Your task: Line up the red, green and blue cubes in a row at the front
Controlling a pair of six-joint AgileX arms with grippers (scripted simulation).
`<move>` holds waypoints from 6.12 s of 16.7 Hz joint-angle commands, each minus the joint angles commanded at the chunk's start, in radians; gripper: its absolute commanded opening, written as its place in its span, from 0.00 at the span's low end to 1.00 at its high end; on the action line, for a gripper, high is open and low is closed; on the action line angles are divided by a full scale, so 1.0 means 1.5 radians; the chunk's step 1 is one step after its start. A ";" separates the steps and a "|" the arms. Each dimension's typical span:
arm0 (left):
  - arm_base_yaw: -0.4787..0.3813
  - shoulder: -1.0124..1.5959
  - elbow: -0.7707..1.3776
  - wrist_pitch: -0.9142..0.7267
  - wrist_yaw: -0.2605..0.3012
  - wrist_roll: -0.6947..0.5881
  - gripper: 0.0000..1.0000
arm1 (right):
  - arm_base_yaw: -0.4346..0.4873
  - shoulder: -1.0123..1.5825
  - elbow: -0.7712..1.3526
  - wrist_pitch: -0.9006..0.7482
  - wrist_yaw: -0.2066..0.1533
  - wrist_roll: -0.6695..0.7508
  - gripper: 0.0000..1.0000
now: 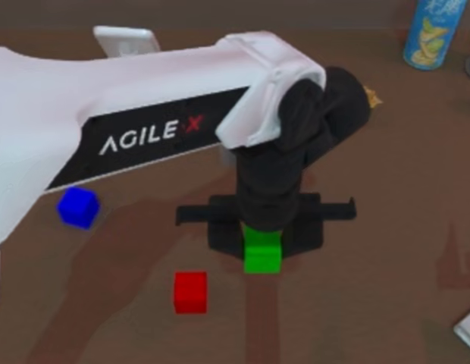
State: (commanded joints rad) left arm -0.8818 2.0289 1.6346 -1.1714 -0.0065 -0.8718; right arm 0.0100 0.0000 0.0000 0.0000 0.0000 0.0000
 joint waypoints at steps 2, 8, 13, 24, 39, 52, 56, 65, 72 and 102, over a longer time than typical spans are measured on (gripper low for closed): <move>0.000 0.007 -0.020 0.025 -0.001 0.001 0.00 | 0.000 0.000 0.000 0.000 0.000 0.000 1.00; -0.001 0.044 -0.112 0.160 0.000 0.001 0.00 | 0.000 0.000 0.000 0.000 0.000 0.000 1.00; -0.001 0.046 -0.116 0.166 0.000 0.001 0.08 | 0.000 0.000 0.000 0.000 0.000 0.000 1.00; -0.001 0.046 -0.116 0.166 0.000 0.001 0.90 | 0.000 0.000 0.000 0.000 0.000 0.000 1.00; 0.002 0.027 -0.062 0.089 -0.001 0.000 1.00 | 0.000 0.000 0.000 0.000 0.000 0.000 1.00; 0.059 -0.003 -0.009 0.006 -0.001 0.072 1.00 | 0.000 0.000 0.000 0.000 0.000 0.000 1.00; 0.164 -0.006 -0.025 0.016 0.000 0.226 1.00 | 0.000 0.000 0.000 0.000 0.000 0.000 1.00; 0.435 -0.022 -0.076 0.043 0.005 0.629 1.00 | 0.000 0.000 0.000 0.000 0.000 0.000 1.00; 0.474 -0.026 -0.081 0.049 0.005 0.677 1.00 | 0.000 0.000 0.000 0.000 0.000 0.000 1.00; 0.478 0.059 -0.207 0.262 0.006 0.681 0.00 | 0.000 0.000 0.000 0.000 0.000 0.000 1.00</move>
State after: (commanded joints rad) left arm -0.1650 2.1175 1.3244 -0.7777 0.0023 0.1491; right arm 0.0100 0.0000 0.0000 0.0000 0.0000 0.0000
